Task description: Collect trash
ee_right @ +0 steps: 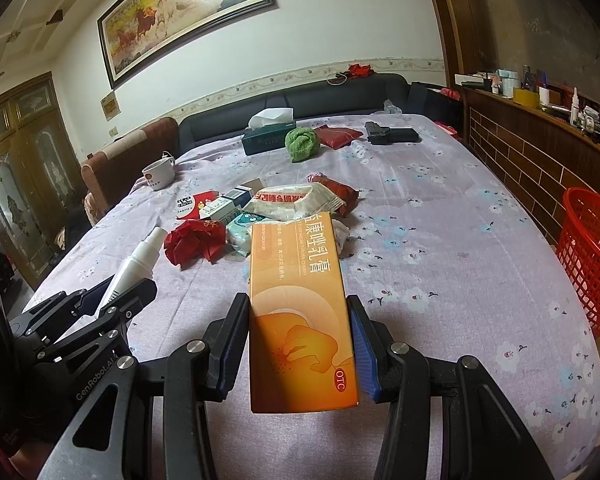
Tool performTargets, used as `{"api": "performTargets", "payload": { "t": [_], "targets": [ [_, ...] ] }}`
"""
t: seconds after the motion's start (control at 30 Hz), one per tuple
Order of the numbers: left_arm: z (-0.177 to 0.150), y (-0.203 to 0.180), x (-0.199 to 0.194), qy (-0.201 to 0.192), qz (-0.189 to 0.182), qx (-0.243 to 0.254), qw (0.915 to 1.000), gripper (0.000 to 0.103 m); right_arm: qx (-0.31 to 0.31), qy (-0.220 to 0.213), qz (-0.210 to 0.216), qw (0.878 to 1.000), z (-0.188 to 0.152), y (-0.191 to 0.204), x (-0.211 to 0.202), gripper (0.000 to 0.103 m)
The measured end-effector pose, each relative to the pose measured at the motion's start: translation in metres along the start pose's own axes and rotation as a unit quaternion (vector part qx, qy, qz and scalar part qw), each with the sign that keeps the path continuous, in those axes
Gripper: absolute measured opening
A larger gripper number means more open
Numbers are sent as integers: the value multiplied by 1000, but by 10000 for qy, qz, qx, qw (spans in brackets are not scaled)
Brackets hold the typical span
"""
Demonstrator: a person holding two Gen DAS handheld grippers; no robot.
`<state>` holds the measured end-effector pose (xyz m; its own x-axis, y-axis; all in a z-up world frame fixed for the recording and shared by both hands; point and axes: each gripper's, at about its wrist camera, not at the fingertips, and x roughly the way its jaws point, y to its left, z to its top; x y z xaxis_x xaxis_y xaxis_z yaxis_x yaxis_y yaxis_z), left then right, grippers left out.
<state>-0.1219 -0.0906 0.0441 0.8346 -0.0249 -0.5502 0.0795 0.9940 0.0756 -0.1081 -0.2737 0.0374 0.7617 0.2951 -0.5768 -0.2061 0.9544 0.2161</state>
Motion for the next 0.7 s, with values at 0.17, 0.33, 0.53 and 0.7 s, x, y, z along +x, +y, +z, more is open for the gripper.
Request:
{"api": "performTargets", "payload": {
  "t": [0.17, 0.33, 0.53, 0.7],
  "targets": [
    [0, 0, 1, 11, -29, -20, 10000, 29, 0, 2, -1, 10000, 0, 0, 0, 52],
    [-4, -2, 0, 22, -79, -33, 10000, 29, 15, 4, 1, 10000, 0, -1, 0, 52],
    [6, -3, -7, -36, -385, -57, 9992, 29, 60, -1, -2, 10000, -3, -3, 1, 52],
    [24, -14, -11, -22, -905, 10, 9959, 29, 285, -71, -33, 9996, 4, -17, -6, 52]
  ]
}}
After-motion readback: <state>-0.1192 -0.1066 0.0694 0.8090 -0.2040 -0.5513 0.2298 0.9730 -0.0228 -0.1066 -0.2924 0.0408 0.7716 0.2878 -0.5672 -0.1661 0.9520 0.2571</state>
